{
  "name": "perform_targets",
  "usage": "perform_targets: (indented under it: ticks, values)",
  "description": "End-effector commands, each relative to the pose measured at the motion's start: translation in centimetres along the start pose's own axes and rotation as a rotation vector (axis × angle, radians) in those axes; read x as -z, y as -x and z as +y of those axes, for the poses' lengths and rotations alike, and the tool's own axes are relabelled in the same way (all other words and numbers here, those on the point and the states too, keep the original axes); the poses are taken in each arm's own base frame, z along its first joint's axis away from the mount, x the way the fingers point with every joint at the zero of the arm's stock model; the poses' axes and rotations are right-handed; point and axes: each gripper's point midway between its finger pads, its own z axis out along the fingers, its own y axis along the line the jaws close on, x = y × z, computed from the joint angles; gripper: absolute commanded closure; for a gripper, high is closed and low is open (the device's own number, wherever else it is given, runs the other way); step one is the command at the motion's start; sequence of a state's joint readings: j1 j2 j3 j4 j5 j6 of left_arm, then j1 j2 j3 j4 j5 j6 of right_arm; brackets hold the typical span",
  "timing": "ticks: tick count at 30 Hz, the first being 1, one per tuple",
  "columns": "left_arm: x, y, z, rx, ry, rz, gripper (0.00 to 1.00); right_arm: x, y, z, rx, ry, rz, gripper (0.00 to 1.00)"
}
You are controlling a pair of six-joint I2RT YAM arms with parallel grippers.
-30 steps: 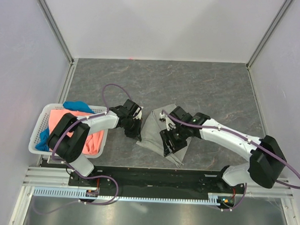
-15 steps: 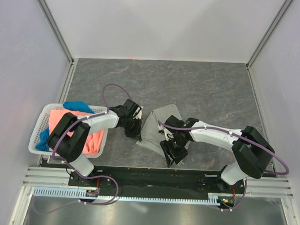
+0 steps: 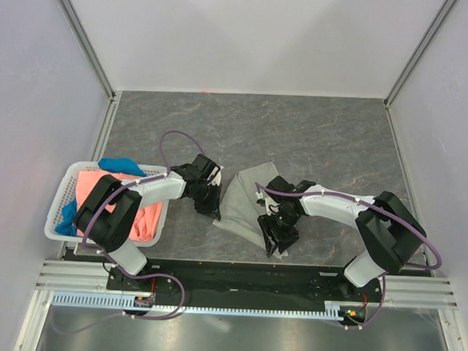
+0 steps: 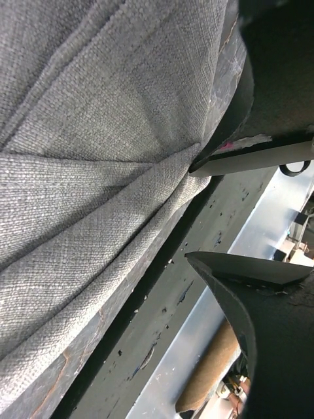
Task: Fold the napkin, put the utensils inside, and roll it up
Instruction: Roll the napkin with the utensil
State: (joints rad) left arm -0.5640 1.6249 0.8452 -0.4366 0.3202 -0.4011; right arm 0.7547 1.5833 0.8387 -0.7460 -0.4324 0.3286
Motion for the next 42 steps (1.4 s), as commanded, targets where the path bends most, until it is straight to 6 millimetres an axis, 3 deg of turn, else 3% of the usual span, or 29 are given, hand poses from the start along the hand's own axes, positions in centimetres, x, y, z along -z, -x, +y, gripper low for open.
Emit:
perform_targets:
  ticks: [1,5,6,8,9,12,16,21,28,38,42]
  values:
    - [-1.0,-0.7,2.4,-0.038,0.091,0.025,0.98,-0.7,-0.1,-1.5,0.015,-0.057,-0.003,0.42]
    - [-1.0,-0.7,2.2,-0.038,0.083,0.029,0.98,2.6,1.9,-0.3,0.045,-0.090,-0.088,0.42]
    - [-1.0,-0.7,2.2,-0.038,0.083,0.029,0.98,4.1,3.4,0.9,0.070,-0.084,-0.142,0.42]
    - [-1.1,-0.8,2.2,-0.033,0.076,0.037,0.98,5.8,4.4,1.7,0.104,-0.125,-0.191,0.42]
    - [-1.1,-0.9,2.1,-0.034,0.076,0.041,0.98,6.8,5.4,3.6,0.168,-0.127,-0.235,0.42]
    - [-1.2,-1.0,2.0,-0.030,0.065,0.049,0.98,7.4,7.5,6.2,0.325,-0.241,-0.358,0.42]
    - [-1.3,-1.1,1.8,-0.026,0.052,0.055,0.98,5.9,10.4,8.2,0.471,-0.347,-0.529,0.43]
    - [-1.6,-1.4,1.7,-0.023,0.040,0.075,0.98,3.3,11.5,8.6,0.618,-0.488,-0.609,0.44]
    - [-1.6,-1.4,1.7,-0.025,0.041,0.073,0.98,0.6,11.3,8.4,0.709,-0.515,-0.572,0.44]
    - [-1.5,-1.3,1.4,-0.024,0.028,0.068,0.98,-2.5,10.3,5.9,0.717,-0.506,-0.499,0.44]
    - [-1.4,-1.2,1.2,-0.025,0.015,0.061,0.98,-3.8,9.6,5.3,0.693,-0.457,-0.449,0.52]
